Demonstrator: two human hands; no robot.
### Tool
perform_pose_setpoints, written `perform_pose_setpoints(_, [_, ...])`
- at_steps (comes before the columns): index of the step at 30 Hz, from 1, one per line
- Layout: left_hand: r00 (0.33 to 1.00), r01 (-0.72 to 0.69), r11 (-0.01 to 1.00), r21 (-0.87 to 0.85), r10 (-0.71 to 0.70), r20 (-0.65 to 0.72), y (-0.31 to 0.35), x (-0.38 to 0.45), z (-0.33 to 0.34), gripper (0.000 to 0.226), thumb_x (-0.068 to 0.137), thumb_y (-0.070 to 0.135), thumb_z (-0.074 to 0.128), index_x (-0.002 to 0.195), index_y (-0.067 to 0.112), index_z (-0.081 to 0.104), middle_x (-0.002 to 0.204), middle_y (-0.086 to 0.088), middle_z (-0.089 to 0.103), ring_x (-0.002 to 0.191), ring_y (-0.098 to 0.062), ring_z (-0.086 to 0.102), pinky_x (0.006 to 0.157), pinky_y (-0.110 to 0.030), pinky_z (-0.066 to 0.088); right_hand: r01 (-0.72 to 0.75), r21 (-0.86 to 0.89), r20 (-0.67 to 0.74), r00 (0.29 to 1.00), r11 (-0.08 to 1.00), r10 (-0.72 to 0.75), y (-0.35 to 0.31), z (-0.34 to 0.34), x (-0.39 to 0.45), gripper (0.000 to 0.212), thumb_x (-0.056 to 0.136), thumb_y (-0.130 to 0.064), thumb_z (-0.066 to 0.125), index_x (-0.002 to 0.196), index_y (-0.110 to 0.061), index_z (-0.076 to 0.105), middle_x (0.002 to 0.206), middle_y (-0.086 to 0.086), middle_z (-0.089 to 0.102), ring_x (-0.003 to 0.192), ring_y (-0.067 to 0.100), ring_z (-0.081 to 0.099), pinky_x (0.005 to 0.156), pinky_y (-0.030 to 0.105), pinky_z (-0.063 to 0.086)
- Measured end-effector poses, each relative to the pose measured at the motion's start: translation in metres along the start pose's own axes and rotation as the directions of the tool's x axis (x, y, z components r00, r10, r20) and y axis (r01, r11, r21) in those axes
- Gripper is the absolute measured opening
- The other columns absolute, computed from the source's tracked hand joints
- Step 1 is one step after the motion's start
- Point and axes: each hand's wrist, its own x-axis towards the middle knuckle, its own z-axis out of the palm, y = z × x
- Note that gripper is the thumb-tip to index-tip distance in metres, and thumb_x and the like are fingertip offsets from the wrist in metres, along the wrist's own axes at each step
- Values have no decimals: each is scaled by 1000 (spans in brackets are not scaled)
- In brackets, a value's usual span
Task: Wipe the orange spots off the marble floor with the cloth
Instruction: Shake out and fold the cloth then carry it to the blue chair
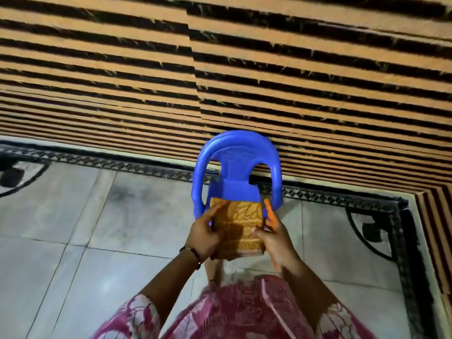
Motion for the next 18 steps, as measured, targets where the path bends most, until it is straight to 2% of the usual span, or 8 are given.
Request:
perform_pose_setpoints(3, [996,80,997,7,-80,25,-18,31,7,59,69,10,51,124,29,54,124,2,62,117,-14,56,102,-38,43,-67,-66,-6,998,996,67,10,-7,36,51,83,15,56,123,-17,58,123,12,60,108,23,59,93,39,47])
perform_pose_setpoints(5, [993,118,990,83,-120,17,-35,52,14,61,66,15,48,125,33,51,121,3,62,115,-16,57,98,-22,41,-152,-75,-15,988,986,151,26,-9,62,41,83,14,56,98,-21,70,108,14,68,96,28,64,87,43,50])
perform_pose_setpoints(7, [986,163,974,156,-164,-5,-61,73,22,65,63,19,45,126,36,50,117,1,64,110,-17,59,86,-12,38,-207,-114,-23,978,972,206,52,-9,91,34,82,5,61,90,-26,73,100,5,72,96,30,66,86,48,52])
perform_pose_setpoints(9, [981,194,965,176,-193,-28,-87,90,30,63,62,20,44,121,41,50,113,3,66,105,-16,60,81,-12,38,-205,-187,-25,979,961,204,80,-11,118,29,81,-6,66,90,-32,74,101,0,72,98,25,67,86,50,53])
perform_pose_setpoints(11, [980,195,967,162,-185,-72,-121,113,40,59,62,17,47,114,46,51,109,8,66,102,-11,61,84,-17,42,-213,-249,3,975,945,220,113,-13,152,33,84,-6,65,93,-37,73,105,-1,71,99,21,66,85,49,54])
perform_pose_setpoints(14, [962,242,965,99,-225,-154,-165,142,54,48,68,18,52,104,49,54,96,22,64,82,10,60,75,-10,44,-190,-324,30,977,927,211,153,-16,200,31,87,-10,63,95,-40,68,101,-4,70,94,23,67,80,42,55])
perform_pose_setpoints(15, [953,267,960,90,-249,-173,-184,152,60,44,70,18,52,102,48,54,93,25,62,78,11,59,73,-10,45,-168,-359,28,981,918,191,169,-16,216,27,86,-16,63,96,-41,65,98,-6,69,92,24,66,79,41,55])
perform_pose_setpoints(18, [938,307,950,66,-289,-191,-222,184,72,42,71,19,49,109,35,59,97,16,61,78,-9,60,75,-27,52,-135,-383,35,986,914,161,207,-13,258,29,87,-23,60,102,-48,59,109,-2,66,98,26,63,81,43,53])
